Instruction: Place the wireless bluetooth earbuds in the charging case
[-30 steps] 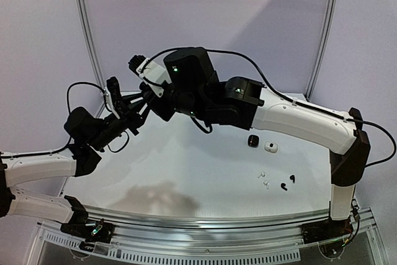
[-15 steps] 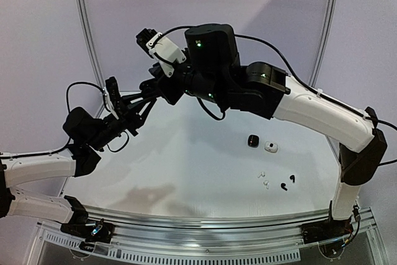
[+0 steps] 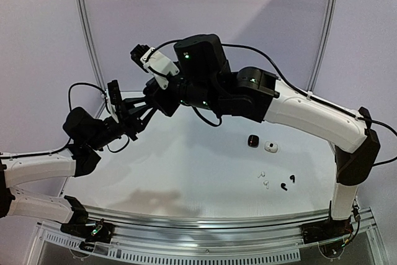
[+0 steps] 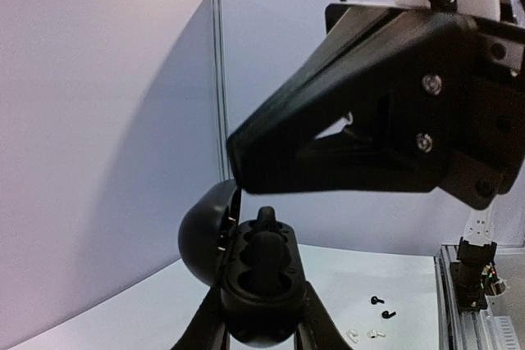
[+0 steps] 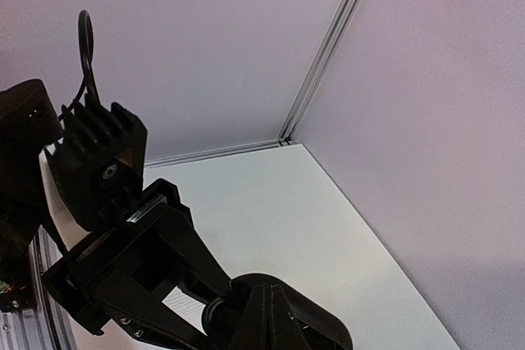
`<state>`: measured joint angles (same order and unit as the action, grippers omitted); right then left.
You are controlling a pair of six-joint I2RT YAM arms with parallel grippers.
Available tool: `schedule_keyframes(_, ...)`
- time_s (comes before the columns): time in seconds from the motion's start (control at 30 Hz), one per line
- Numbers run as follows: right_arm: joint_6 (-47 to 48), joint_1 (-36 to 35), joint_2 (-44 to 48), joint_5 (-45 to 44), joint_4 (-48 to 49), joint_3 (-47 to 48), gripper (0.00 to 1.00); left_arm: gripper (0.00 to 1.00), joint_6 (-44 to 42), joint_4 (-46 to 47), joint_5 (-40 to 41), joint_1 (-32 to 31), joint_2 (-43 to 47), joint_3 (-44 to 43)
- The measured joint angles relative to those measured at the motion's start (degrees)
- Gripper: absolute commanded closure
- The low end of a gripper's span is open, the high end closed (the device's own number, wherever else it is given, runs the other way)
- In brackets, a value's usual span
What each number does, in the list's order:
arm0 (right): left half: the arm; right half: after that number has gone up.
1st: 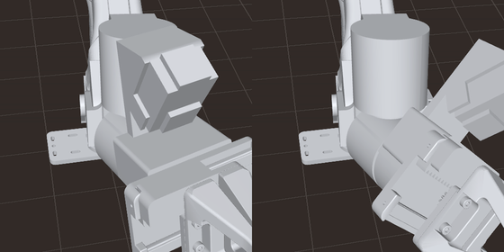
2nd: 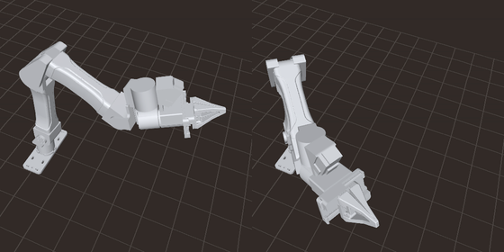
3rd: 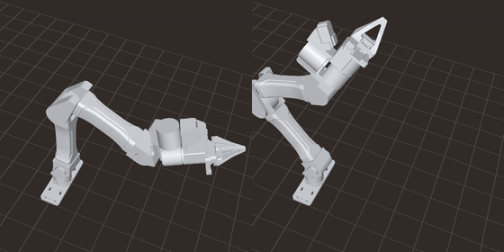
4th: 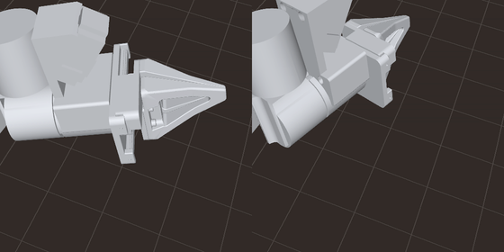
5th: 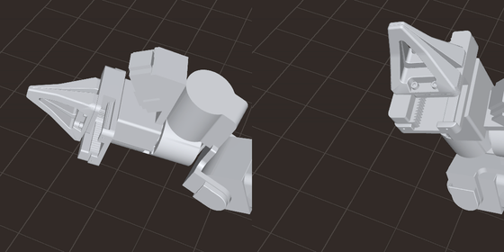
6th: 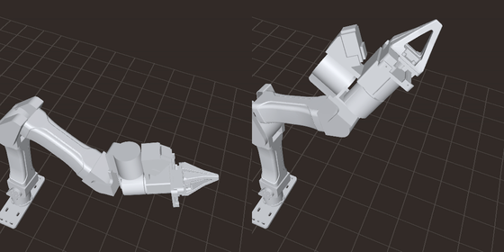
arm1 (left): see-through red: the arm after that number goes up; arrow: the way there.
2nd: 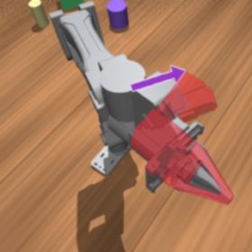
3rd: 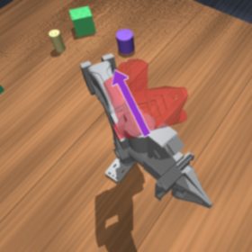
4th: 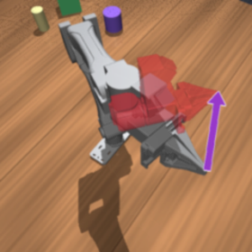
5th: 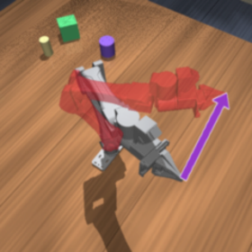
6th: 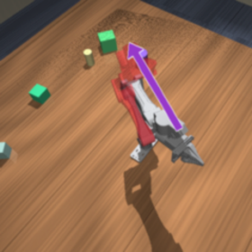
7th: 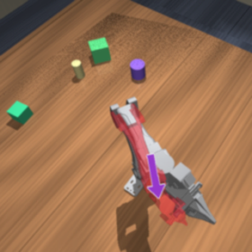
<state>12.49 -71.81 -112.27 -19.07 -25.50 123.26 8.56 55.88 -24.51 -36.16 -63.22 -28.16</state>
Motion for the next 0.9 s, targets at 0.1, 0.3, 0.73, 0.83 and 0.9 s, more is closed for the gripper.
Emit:
schedule_keyframes(0.1, -0.31, 0.02, -0.61, 0.26, -0.76, -0.04, 1.0, 1.0, 0.0, 0.02, -0.42, 0.0, 0.0, 0.0)
schedule_keyframes(0.3, -1.75, 0.68, -0.74, 0.63, -0.48, -1.22, 1.0, 1.0, 0.02, -0.52, -0.33, 0.02, 0.0, 0.02)
schedule_keyframes(0.73, -3.58, 1.03, -0.57, 0.13, 1.6, -3.54, 1.0, 1.0, -0.17, -2.36, -0.07, 0.09, -0.02, 0.42)
schedule_keyframes(0.83, -3.8, 1.14, -0.52, 1.18, 1.31, -3.04, 1.0, 1.0, -5.2, -3.23, -0.35, 0.17, 0.31, 1.03)
schedule_keyframes(0.9, -4.02, 1.25, -0.09, 2.01, 1.57, -2.67, 1.0, 1.0, -11.02, -4.39, -0.35, 0.31, 0.9, 2.12)
